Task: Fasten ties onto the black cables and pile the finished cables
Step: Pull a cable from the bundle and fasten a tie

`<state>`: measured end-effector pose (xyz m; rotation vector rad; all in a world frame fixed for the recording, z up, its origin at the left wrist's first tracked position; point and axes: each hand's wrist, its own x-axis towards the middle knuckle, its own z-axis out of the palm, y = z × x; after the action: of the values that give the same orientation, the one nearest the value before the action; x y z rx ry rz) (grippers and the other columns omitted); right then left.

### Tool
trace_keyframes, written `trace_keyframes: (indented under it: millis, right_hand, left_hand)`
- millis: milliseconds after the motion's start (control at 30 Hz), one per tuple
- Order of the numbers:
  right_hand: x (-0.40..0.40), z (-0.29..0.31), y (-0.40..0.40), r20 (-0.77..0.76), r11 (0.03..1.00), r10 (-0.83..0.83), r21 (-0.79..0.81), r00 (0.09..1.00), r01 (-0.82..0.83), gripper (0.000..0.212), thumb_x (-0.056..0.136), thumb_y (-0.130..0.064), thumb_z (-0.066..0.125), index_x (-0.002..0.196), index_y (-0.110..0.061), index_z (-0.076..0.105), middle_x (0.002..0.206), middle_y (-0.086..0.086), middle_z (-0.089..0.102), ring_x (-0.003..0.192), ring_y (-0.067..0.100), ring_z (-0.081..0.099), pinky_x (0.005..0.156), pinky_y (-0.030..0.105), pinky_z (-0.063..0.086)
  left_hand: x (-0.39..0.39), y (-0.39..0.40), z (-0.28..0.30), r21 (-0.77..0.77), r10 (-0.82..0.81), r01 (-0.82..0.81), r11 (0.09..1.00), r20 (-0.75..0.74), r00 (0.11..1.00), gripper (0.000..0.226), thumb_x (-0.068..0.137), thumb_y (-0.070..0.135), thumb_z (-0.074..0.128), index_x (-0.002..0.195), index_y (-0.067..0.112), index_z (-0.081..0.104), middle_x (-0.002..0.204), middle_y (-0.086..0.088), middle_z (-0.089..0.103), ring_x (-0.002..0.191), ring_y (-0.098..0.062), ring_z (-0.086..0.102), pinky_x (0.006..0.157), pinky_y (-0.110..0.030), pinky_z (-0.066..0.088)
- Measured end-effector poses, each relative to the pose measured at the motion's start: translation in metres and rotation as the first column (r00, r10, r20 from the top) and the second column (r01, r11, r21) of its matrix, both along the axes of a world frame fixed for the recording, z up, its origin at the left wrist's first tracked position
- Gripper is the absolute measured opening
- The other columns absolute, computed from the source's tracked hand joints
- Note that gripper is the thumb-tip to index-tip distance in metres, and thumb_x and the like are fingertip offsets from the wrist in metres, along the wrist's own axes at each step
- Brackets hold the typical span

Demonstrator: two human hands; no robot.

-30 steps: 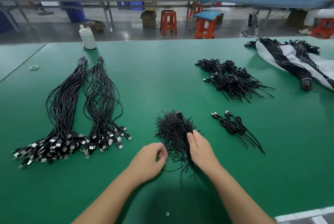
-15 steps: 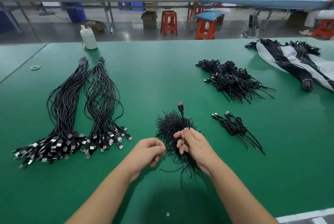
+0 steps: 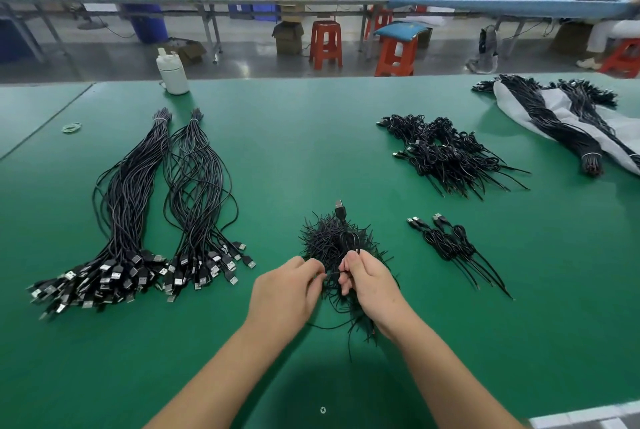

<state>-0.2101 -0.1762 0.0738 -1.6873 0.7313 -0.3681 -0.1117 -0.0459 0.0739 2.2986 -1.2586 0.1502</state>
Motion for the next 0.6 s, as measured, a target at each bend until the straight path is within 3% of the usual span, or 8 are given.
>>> trace_keyframes:
  millis: [67, 133, 233, 300, 367, 467, 600]
  right_hand:
    - [0.001, 0.003, 0.001, -0.002, 0.997, -0.014, -0.078, 1.000, 0.014, 0.033, 0.107, -0.028, 0.037, 0.089, -0.005, 0.052, 0.087, 0.008, 0.059, 0.057, 0.004, 0.051, 0.063, 0.016, 0.045]
    - [0.000, 0.007, 0.000, 0.027, 0.990, -0.036, -0.134, 0.999, 0.040, 0.032, 0.107, -0.028, 0.036, 0.087, -0.006, 0.047, 0.098, 0.010, 0.053, 0.052, 0.003, 0.048, 0.057, 0.013, 0.043]
    - [-0.003, 0.013, -0.002, 0.076, 0.998, 0.035, -0.059, 0.996, -0.031, 0.031, 0.107, -0.032, 0.036, 0.085, -0.012, 0.046, 0.076, 0.000, 0.050, 0.049, 0.009, 0.040, 0.050, 0.025, 0.038]
    - [-0.005, 0.013, 0.001, 0.108, 0.986, 0.161, 0.028, 0.981, -0.165, 0.031, 0.106, -0.035, 0.037, 0.084, -0.015, 0.044, 0.063, -0.003, 0.039, 0.050, 0.013, 0.031, 0.046, 0.030, 0.028]
    - [-0.004, 0.012, 0.004, 0.054, 0.971, 0.240, -0.038, 0.969, -0.238, 0.030, 0.107, -0.034, 0.038, 0.083, -0.016, 0.046, 0.059, -0.002, 0.038, 0.051, 0.015, 0.033, 0.048, 0.032, 0.030]
    - [-0.001, 0.011, 0.007, -0.019, 0.957, 0.249, -0.146, 0.968, -0.249, 0.028, 0.107, -0.029, 0.038, 0.083, -0.020, 0.049, 0.055, -0.013, 0.048, 0.054, 0.011, 0.041, 0.059, 0.032, 0.038]
    - [0.001, 0.004, 0.006, -0.044, 0.963, 0.215, -0.155, 0.976, -0.219, 0.019, 0.106, -0.029, 0.041, 0.089, -0.032, 0.048, 0.058, -0.027, 0.055, 0.056, -0.002, 0.048, 0.063, 0.024, 0.037]
  left_hand:
    - [-0.001, 0.001, -0.002, -0.064, 0.000, 0.008, 0.998, 0.113, 0.994, 0.005, 0.092, 0.030, 0.066, 0.092, 0.025, 0.068, 0.079, 0.006, 0.062, 0.061, -0.019, 0.060, 0.049, -0.033, 0.050]
    - [0.003, 0.001, -0.001, -0.110, 0.082, -0.075, 0.991, 0.058, 0.995, 0.006, 0.094, 0.027, 0.063, 0.091, 0.022, 0.066, 0.082, 0.007, 0.063, 0.063, -0.016, 0.058, 0.052, -0.031, 0.048]
    - [0.010, -0.002, 0.004, -0.153, 0.212, -0.274, 0.949, -0.332, 0.919, 0.014, 0.097, 0.025, 0.059, 0.083, 0.026, 0.060, 0.073, 0.011, 0.064, 0.061, -0.004, 0.055, 0.057, -0.020, 0.039]
    - [0.013, -0.006, 0.010, -0.171, 0.165, -0.296, 0.940, -0.529, 0.832, 0.017, 0.095, 0.024, 0.062, 0.078, 0.026, 0.062, 0.067, 0.009, 0.065, 0.058, -0.001, 0.054, 0.055, -0.013, 0.038]
    - [0.009, -0.009, 0.016, -0.195, 0.056, -0.232, 0.953, -0.640, 0.766, 0.017, 0.094, 0.020, 0.064, 0.078, 0.025, 0.067, 0.064, 0.008, 0.067, 0.050, -0.001, 0.049, 0.055, -0.017, 0.040]
    - [0.003, -0.010, 0.019, -0.211, -0.032, -0.142, 0.967, -0.654, 0.756, 0.021, 0.094, 0.014, 0.064, 0.077, 0.025, 0.068, 0.059, 0.011, 0.063, 0.047, -0.001, 0.042, 0.051, -0.015, 0.035]
    - [0.010, -0.004, 0.019, -0.155, -0.024, -0.083, 0.984, -0.584, 0.812, 0.025, 0.093, 0.019, 0.065, 0.074, 0.035, 0.066, 0.067, -0.007, 0.065, 0.052, -0.007, 0.039, 0.053, -0.019, 0.035]
